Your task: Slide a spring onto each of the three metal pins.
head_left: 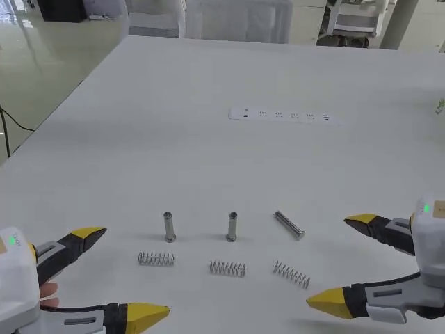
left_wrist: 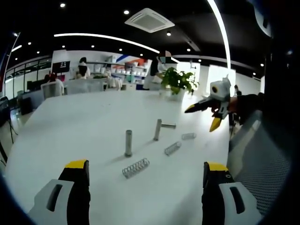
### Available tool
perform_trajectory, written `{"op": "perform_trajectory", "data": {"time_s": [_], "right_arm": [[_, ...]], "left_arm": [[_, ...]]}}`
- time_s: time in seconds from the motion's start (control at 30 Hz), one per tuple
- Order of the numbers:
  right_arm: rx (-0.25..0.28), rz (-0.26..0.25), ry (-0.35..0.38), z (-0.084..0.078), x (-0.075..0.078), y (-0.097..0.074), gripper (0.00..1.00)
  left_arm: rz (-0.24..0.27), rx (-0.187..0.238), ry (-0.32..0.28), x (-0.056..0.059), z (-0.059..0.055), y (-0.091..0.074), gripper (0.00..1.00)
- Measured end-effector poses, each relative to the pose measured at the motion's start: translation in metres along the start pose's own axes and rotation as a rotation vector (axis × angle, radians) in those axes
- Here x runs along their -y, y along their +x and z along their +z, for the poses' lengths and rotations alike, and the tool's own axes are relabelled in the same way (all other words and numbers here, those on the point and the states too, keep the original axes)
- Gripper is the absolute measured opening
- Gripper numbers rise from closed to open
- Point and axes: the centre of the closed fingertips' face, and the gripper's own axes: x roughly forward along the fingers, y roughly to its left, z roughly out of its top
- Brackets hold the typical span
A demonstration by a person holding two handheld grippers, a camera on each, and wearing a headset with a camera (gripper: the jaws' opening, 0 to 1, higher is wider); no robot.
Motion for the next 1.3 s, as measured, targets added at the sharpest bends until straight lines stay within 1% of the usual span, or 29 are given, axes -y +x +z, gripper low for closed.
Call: {"op": "perform_trajectory", "data": {"time_s": [0.43, 0.67, 0.77, 0.93, 1.1, 1.2, 1.3], "right_arm": [[0.006, -0.001, 0.0, 0.004, 0.002, -0.001, 0.91], [0.008, -0.004, -0.019, 0.014, 0.009, -0.002, 0.91], [0.009, -0.006, -0.031, 0.021, 0.014, 0.0, 0.91], [0.01, 0.001, -0.05, 0.033, 0.018, 0.007, 0.92], [0.004, 0.008, -0.068, 0.044, 0.025, 0.016, 0.91], [-0.003, 0.003, -0.061, 0.049, 0.031, 0.022, 0.89], [-0.014, 0.0, -0.064, 0.05, 0.036, 0.027, 0.86]], "left_arm": [[-0.001, 0.003, 0.0, -0.001, 0.001, 0.0, 0.98], [-0.002, 0.003, 0.0, -0.001, 0.001, 0.0, 0.98], [-0.002, 0.003, 0.0, -0.001, 0.001, 0.0, 0.98], [-0.001, 0.003, 0.001, -0.001, 0.001, -0.001, 0.98], [0.0, 0.004, 0.0, -0.002, 0.001, -0.001, 0.98], [0.002, 0.003, -0.001, -0.002, 0.001, -0.002, 0.98], [0.004, 0.004, 0.0, -0.003, 0.001, -0.003, 0.98]]}}
